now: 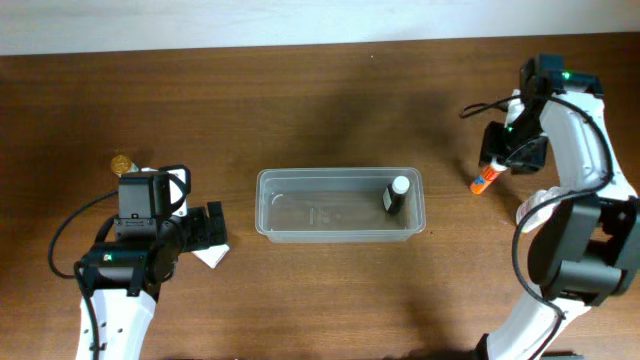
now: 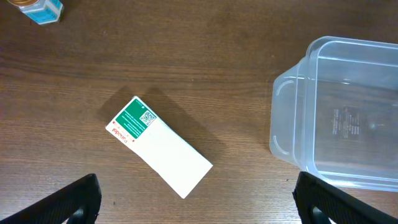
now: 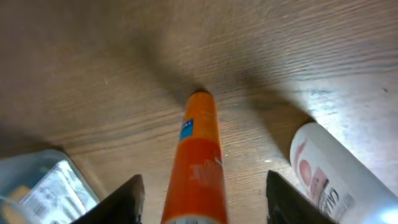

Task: Pack container
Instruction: 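Grasp the orange tube with the right gripper, then place the orange tube upright in the container beside the dark bottle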

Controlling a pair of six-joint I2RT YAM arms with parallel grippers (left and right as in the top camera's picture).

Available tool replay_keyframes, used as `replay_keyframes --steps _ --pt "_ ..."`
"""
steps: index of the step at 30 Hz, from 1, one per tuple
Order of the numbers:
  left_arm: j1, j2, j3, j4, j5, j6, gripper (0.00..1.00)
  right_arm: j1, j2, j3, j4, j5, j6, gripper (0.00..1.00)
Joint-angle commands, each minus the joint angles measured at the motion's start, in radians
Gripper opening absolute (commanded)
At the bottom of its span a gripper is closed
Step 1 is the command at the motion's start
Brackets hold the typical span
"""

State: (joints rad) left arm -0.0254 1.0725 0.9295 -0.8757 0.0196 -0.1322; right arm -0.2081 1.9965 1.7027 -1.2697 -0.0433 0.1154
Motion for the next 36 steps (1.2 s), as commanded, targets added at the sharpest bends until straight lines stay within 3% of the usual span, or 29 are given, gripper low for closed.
replay_keyframes --steps 1,3,10,16,25,29,36 --pt "0.003 0.0 0.021 0.0 0.011 -0.002 0.99 0.0 0.022 -0.012 -0.01 -0.014 -0.008 0.4" --pt "0.003 0.0 0.021 0.0 0.011 -0.002 0.99 0.0 0.019 -0.012 -0.011 -0.014 -0.008 0.28" --pt "0.003 0.0 0.021 0.0 0.011 -0.002 0.99 0.011 0.006 -0.011 -0.025 -0.013 -0.016 0.23" --pt "0.003 0.0 0.021 0.0 0.011 -0.002 0.99 0.101 -0.134 0.042 -0.09 -0.009 -0.034 0.21" --pt "0.003 0.0 0.021 0.003 0.011 -0.002 0.99 0.378 -0.491 0.041 -0.221 -0.01 0.0 0.22" --pt "0.003 0.0 0.021 0.003 0.011 -0.002 0.99 0.482 -0.502 0.021 -0.256 -0.01 0.052 0.22" --pt "0.003 0.0 0.021 0.003 0.011 -0.002 0.99 0.574 -0.5 -0.216 -0.077 0.018 0.13 0.22"
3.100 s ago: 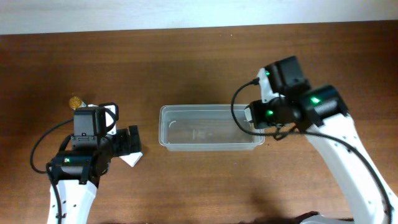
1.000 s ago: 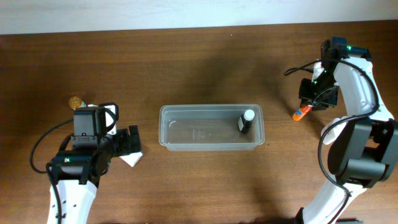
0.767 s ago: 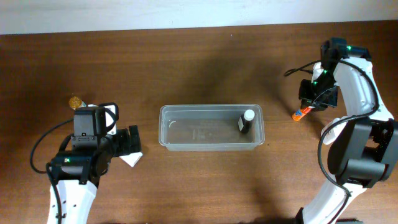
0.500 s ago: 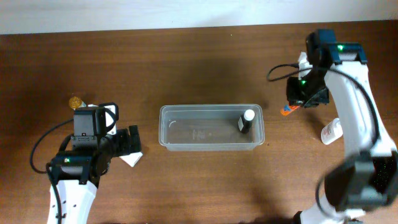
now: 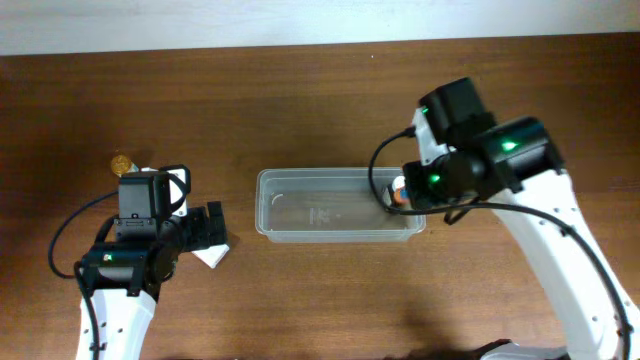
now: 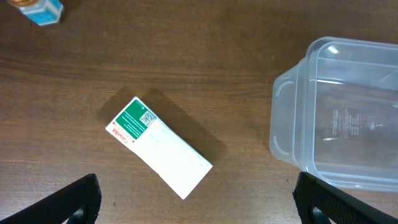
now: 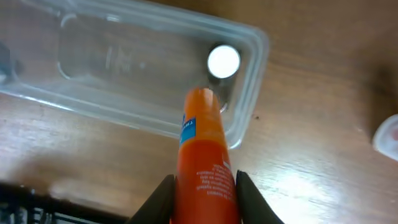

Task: Pack container
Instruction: 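Place the orange tube upright in the container beside the dark bottle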

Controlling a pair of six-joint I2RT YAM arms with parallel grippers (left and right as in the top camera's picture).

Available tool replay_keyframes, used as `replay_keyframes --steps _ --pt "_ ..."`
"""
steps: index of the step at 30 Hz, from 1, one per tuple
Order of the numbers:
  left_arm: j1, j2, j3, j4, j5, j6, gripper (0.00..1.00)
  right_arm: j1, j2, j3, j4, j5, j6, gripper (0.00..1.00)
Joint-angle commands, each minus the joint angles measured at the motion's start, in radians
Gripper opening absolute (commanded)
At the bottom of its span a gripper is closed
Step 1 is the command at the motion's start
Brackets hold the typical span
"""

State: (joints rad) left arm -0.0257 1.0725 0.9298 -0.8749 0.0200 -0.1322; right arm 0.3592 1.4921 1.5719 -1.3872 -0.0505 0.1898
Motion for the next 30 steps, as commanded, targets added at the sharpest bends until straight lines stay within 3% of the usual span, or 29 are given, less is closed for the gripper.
replay_keyframes --steps 1,5,14,15,20,24,30 --pt "0.003 0.0 0.021 0.002 0.011 -0.002 0.99 0.006 0.005 -0.117 0.071 0.027 0.056 0.22" --pt "0.003 0.0 0.021 0.002 0.011 -0.002 0.99 0.006 0.02 -0.279 0.247 0.063 0.055 0.22" --pt "0.003 0.0 0.021 0.002 0.011 -0.002 0.99 0.006 0.131 -0.309 0.286 0.066 0.055 0.24" --pt "0.003 0.0 0.021 0.002 0.011 -0.002 0.99 0.006 0.142 -0.309 0.284 0.066 0.055 0.38" --pt "0.003 0.0 0.021 0.002 0.011 -0.002 0.99 0.006 0.145 -0.308 0.288 0.066 0.054 0.52" --pt "0.003 0.0 0.021 0.002 0.011 -0.002 0.99 0.006 0.127 -0.294 0.284 0.068 0.051 0.52" --pt "0.003 0.0 0.021 0.002 0.011 -0.002 0.99 0.006 0.071 -0.134 0.198 0.129 0.051 0.54"
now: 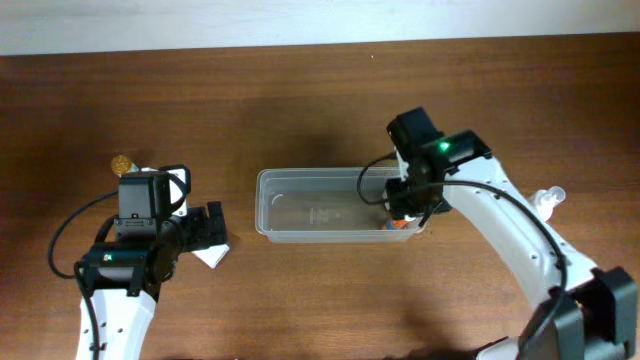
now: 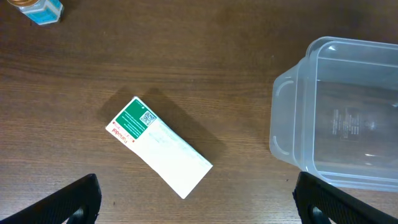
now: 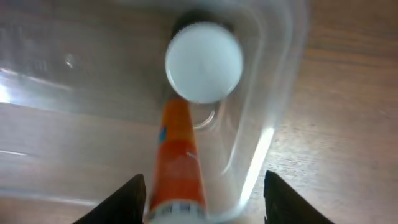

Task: Pack container
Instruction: 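Place the orange tube upright in the container beside the dark bottle, then move the right gripper to the white lotion bottle and grasp it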

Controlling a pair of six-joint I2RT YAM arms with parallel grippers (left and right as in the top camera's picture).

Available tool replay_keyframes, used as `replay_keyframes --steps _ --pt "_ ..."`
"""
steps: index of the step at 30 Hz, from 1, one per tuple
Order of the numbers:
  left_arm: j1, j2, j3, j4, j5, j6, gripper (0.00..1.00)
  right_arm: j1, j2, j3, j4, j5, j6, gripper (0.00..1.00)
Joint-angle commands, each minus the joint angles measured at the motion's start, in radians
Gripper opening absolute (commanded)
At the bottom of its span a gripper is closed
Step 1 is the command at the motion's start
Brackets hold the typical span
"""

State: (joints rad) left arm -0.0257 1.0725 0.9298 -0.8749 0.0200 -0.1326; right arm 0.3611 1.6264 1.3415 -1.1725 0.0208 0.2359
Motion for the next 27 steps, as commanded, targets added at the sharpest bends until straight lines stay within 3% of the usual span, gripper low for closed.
replay_keyframes --steps 1,5,8,16,27 --pt "0.003 0.0 0.021 0.002 0.011 -0.001 1.0 0.004 -0.076 0.156 -0.048 0.089 0.005 0.54" --pt "0.003 0.0 0.021 0.002 0.011 -0.001 0.99 -0.026 -0.104 0.311 -0.112 0.164 0.01 0.59" --pt "0.003 0.0 0.021 0.002 0.011 -0.001 0.99 -0.166 -0.122 0.4 -0.127 0.166 0.036 0.65" --pt "0.003 0.0 0.021 0.003 0.011 -0.001 0.99 -0.611 -0.06 0.391 -0.183 0.023 -0.055 0.73" --pt "0.003 0.0 0.021 0.002 0.011 -0.001 0.99 -0.834 0.127 0.325 -0.201 -0.038 -0.107 0.74"
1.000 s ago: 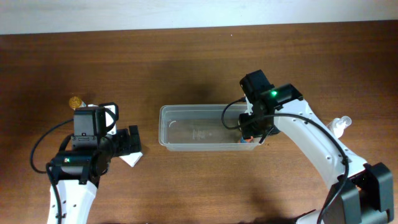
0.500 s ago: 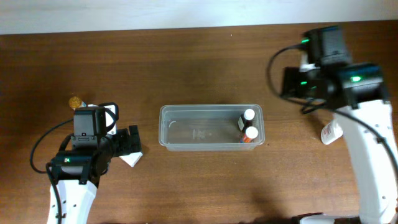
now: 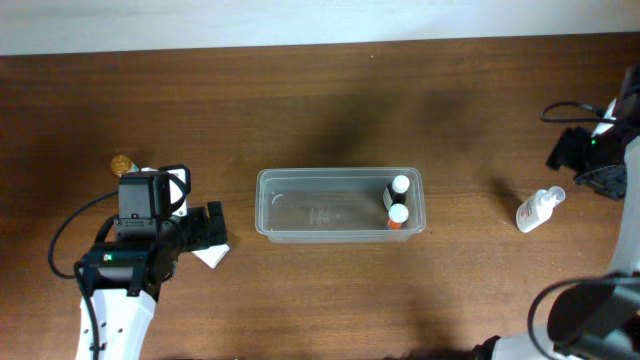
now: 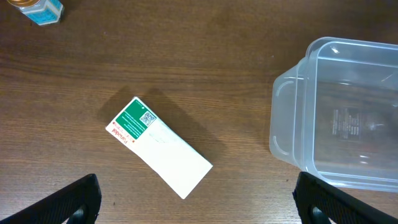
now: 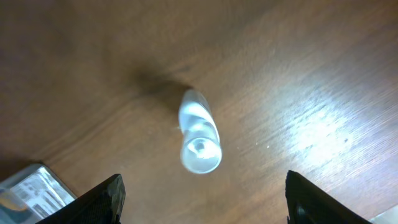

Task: Pack container
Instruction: 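Move the right gripper to the white lotion bottle and grasp it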

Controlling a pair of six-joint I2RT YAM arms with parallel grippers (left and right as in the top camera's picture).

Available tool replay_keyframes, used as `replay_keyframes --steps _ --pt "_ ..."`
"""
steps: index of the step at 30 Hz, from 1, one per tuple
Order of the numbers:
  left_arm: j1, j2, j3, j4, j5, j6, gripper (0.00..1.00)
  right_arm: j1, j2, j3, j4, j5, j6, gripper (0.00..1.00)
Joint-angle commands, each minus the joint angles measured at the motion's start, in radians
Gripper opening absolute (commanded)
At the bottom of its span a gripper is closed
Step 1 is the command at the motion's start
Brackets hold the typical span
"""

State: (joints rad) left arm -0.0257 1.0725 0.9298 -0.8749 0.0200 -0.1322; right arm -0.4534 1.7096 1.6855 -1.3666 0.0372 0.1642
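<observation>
The clear plastic container [image 3: 300, 232] lies mid-table. At its right end are a black bottle with a white cap [image 3: 400, 186] and an orange tube [image 3: 397, 219], side by side. A white bottle [image 3: 535, 208] lies on the wood at the far right; in the right wrist view this white bottle [image 5: 199, 132] is seen end-on. My right gripper [image 5: 212, 202] hangs open above it, holding nothing. At the left, a white box with a green label [image 4: 158, 147] lies flat, and my left gripper [image 4: 198, 205] is open just above it.
A small jar with a gold lid [image 3: 122, 162] stands at the far left, also seen as a jar [image 4: 40, 9] in the left wrist view. The container's left end [image 4: 292, 124] is right of the box. The table's back edge meets a white wall.
My right gripper has left the container and is now at the far right, open over the white bottle. The orange tube stays in the container beside the black bottle. The left arm is unchanged.
My right gripper stood open around the orange tube on the table at the right. Then it held the tube over the container's right end, then was down inside with its jaws apart. Now the tube rests there and the gripper is over the white bottle.
</observation>
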Motion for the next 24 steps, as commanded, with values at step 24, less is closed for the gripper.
replay_keyframes --steps 24 --pt "0.003 0.028 0.021 0.002 0.011 -0.002 0.99 -0.019 0.128 -0.117 0.044 -0.048 -0.037 0.41"
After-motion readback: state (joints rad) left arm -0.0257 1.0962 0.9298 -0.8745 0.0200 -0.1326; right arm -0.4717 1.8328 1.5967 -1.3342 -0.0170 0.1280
